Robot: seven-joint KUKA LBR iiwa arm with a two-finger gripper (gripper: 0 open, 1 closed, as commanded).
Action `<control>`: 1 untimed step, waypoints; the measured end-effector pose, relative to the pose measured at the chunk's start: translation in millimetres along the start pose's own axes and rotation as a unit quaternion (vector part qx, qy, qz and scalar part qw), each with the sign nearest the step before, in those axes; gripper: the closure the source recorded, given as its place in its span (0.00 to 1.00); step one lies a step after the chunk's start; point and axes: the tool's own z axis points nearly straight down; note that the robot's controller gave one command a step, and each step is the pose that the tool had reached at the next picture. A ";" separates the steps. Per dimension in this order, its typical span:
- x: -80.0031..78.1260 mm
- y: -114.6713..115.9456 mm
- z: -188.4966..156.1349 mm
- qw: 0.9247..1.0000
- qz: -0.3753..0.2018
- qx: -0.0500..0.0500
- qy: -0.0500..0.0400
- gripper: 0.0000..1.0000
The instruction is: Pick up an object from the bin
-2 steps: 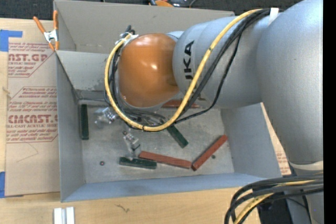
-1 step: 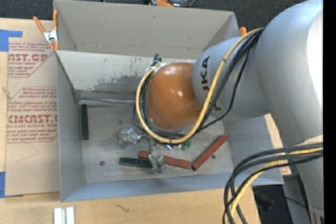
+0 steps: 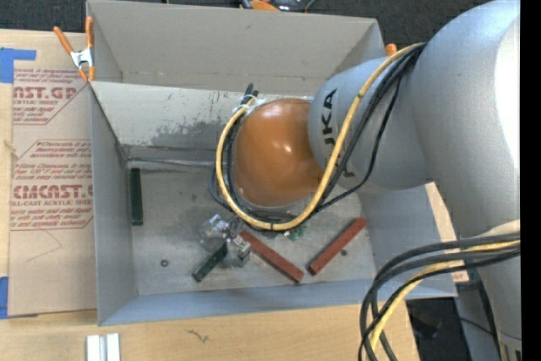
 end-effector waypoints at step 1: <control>-0.1 0.2 0.2 1.000 0.000 0.000 0.000 0.00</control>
Offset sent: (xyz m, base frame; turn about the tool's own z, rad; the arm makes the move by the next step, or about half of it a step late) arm 0.0000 0.0000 0.0000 0.0000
